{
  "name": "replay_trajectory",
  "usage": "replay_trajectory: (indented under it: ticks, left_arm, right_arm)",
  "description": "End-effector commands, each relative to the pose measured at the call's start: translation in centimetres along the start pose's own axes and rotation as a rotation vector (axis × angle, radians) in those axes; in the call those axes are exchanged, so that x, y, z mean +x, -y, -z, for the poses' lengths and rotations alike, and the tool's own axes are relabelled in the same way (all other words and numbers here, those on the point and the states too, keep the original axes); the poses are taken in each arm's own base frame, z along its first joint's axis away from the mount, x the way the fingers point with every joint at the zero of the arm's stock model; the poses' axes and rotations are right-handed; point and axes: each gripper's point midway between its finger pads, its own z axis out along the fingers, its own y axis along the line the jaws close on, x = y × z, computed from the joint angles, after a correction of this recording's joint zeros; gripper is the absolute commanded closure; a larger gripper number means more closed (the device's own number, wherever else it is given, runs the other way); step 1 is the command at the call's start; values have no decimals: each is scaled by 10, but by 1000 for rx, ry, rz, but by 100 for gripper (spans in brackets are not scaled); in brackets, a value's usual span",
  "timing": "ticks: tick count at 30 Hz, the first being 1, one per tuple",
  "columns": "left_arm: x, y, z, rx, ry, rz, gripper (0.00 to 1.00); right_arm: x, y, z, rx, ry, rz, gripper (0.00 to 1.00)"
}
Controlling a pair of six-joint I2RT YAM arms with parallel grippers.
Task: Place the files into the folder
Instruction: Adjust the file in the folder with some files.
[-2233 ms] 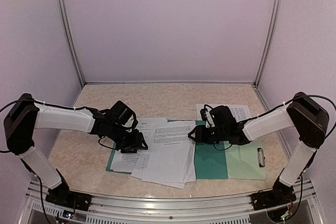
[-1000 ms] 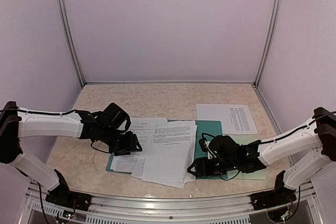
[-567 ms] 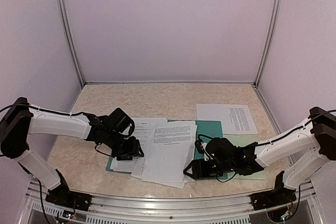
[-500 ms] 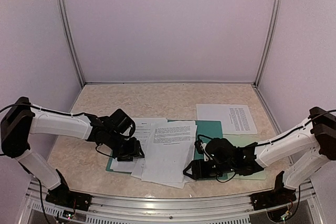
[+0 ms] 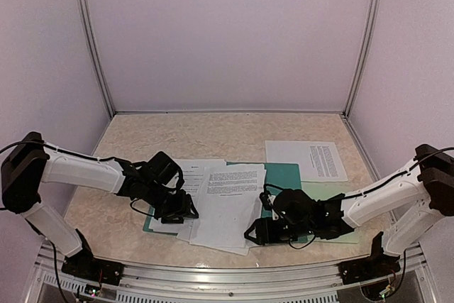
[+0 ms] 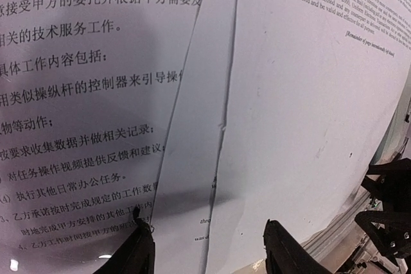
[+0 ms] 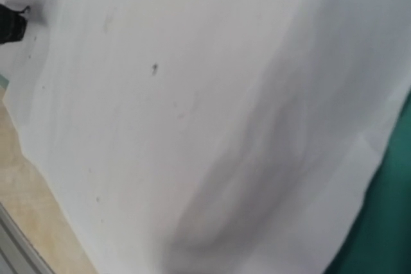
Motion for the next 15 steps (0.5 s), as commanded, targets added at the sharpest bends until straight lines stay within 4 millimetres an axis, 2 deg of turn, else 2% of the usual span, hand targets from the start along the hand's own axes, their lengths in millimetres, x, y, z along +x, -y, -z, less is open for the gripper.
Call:
replay_trajectory:
  ticks: [1,15]
  left_arm:
    - [10,-1,-8,18,-46,14,44]
    - [12,6,-4,48,-41,17,45]
  right_arm:
    - [7,2,-5,32,-22,-1,41]
    - [13,-1,-9,68,-27,11,41]
